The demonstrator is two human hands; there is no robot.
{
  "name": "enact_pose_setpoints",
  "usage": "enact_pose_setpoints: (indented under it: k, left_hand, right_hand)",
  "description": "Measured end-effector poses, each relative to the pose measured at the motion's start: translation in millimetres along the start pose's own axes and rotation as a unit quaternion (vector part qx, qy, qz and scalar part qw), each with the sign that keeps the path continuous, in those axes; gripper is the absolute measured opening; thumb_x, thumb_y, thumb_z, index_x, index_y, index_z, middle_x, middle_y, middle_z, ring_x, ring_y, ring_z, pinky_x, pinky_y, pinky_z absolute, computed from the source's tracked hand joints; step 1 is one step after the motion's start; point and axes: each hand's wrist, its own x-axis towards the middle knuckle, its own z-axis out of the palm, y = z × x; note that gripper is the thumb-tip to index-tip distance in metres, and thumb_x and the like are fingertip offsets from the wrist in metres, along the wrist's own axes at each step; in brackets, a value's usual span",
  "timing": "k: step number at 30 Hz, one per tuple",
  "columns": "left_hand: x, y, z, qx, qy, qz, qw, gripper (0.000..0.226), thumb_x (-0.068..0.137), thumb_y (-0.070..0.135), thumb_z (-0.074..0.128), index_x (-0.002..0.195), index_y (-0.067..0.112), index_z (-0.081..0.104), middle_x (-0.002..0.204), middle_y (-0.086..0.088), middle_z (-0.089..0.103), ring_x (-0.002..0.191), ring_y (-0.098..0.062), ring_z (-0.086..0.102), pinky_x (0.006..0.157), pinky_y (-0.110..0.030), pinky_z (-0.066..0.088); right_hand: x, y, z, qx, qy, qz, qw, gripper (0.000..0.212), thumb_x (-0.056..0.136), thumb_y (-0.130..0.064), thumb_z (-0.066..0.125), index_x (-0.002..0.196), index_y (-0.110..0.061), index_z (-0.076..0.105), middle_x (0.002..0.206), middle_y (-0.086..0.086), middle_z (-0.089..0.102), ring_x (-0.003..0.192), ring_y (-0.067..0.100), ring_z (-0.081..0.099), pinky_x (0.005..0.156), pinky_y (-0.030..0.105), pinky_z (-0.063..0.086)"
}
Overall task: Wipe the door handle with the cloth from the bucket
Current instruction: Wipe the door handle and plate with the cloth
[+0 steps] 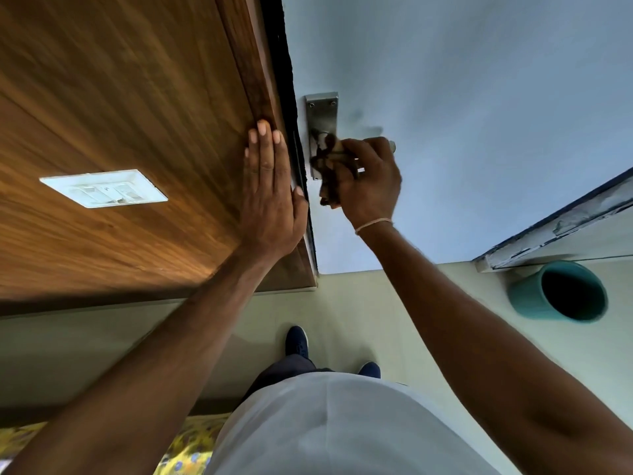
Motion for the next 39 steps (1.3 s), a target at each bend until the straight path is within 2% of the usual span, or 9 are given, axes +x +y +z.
enact_pose_setpoints:
  k: [6, 10, 12, 17, 20, 26, 30, 36, 39]
  left_hand:
    - [1, 4, 0, -0.005, -0.007, -0.006, 1.000, 0.082, 0.101, 0.013, 0.058, 0.168, -0.010, 0.018, 0.177, -0.033, 0.016, 0.168, -0.047, 0.014, 0.141, -0.050, 0.009]
    - [0, 5, -3, -0.008, -0.013, -0.006, 1.000, 0.080, 0.102, 0.014, 0.056, 0.169, -0.010, 0.017, 0.178, -0.033, 0.015, 0.169, -0.046, 0.012, 0.141, -0.049, 0.008]
    - [-1, 4, -5, -0.012, -0.016, -0.005, 1.000, 0.081, 0.102, 0.013, 0.056, 0.169, -0.010, 0.017, 0.178, -0.032, 0.014, 0.169, -0.045, 0.012, 0.141, -0.049, 0.008]
    - [0, 10, -7, -0.012, -0.019, -0.018, 1.000, 0.080, 0.103, 0.017, 0.054, 0.169, -0.010, 0.016, 0.178, -0.032, 0.014, 0.169, -0.045, 0.012, 0.141, -0.050, 0.011]
    - [0, 14, -6, -0.018, -0.020, -0.024, 0.999, 0.080, 0.103, 0.017, 0.054, 0.169, -0.010, 0.016, 0.178, -0.033, 0.014, 0.169, -0.046, 0.012, 0.140, -0.054, 0.016]
    - [0, 15, -9, -0.023, -0.018, -0.026, 0.999, 0.082, 0.101, 0.013, 0.057, 0.168, -0.011, 0.016, 0.178, -0.033, 0.013, 0.169, -0.047, 0.011, 0.140, -0.053, 0.013]
    - [0, 19, -8, -0.036, -0.017, -0.034, 0.999, 0.084, 0.100, 0.011, 0.058, 0.168, -0.012, 0.015, 0.178, -0.034, 0.012, 0.168, -0.048, 0.011, 0.140, -0.055, 0.014]
    - [-1, 20, -13, -0.037, -0.025, -0.035, 0.998, 0.083, 0.101, 0.014, 0.057, 0.169, -0.010, 0.015, 0.179, -0.032, 0.011, 0.169, -0.045, 0.010, 0.141, -0.051, 0.013]
    - [-1, 16, -16, -0.037, -0.028, -0.024, 0.999, 0.081, 0.103, 0.015, 0.055, 0.170, -0.008, 0.015, 0.180, -0.030, 0.011, 0.170, -0.042, 0.009, 0.141, -0.049, 0.013]
  right_hand:
    - [16, 38, -34, 0.072, 0.068, 0.112, 0.989, 0.021, 0.086, -0.007, 0.082, 0.106, -0.013, 0.081, 0.112, 0.000, 0.064, 0.081, -0.015, 0.063, 0.068, -0.001, 0.044]
    - [18, 47, -49, 0.074, 0.129, 0.171, 0.974, 0.025, 0.088, -0.012, 0.074, 0.112, -0.015, 0.081, 0.114, 0.001, 0.063, 0.087, 0.005, 0.070, 0.083, 0.023, 0.060]
    - [20, 49, -53, 0.041, 0.139, 0.159, 0.977, 0.020, 0.091, -0.002, 0.068, 0.106, -0.008, 0.078, 0.118, 0.009, 0.063, 0.077, -0.009, 0.068, 0.069, 0.009, 0.054]
    - [24, 35, -29, -0.035, 0.001, -0.054, 0.998, 0.046, 0.089, -0.005, 0.062, 0.124, -0.030, 0.078, 0.116, 0.002, 0.070, 0.109, 0.030, 0.064, 0.096, 0.032, 0.055]
    - [15, 31, -18, -0.065, -0.021, -0.094, 0.993, 0.053, 0.092, 0.008, 0.064, 0.133, -0.024, 0.073, 0.127, 0.009, 0.064, 0.115, 0.036, 0.051, 0.089, 0.041, 0.060]
    - [25, 65, -40, 0.024, 0.006, 0.107, 0.994, 0.045, 0.087, -0.019, 0.059, 0.128, -0.031, 0.075, 0.124, 0.000, 0.067, 0.109, 0.028, 0.068, 0.098, 0.040, 0.060]
    - [13, 63, -40, 0.166, -0.039, 0.220, 0.961, 0.034, 0.099, -0.008, 0.064, 0.132, -0.013, 0.073, 0.122, 0.007, 0.078, 0.111, 0.022, 0.074, 0.101, 0.044, 0.063]
    - [-4, 17, -8, 0.408, -0.129, 0.377, 0.822, 0.027, 0.110, -0.004, 0.058, 0.133, 0.006, 0.066, 0.121, 0.032, 0.074, 0.095, 0.038, 0.075, 0.074, 0.043, 0.066]
    - [-5, 11, -3, 0.473, -0.162, 0.404, 0.766, 0.030, 0.110, 0.000, 0.051, 0.137, 0.008, 0.063, 0.121, 0.028, 0.072, 0.105, 0.039, 0.071, 0.094, 0.053, 0.062]
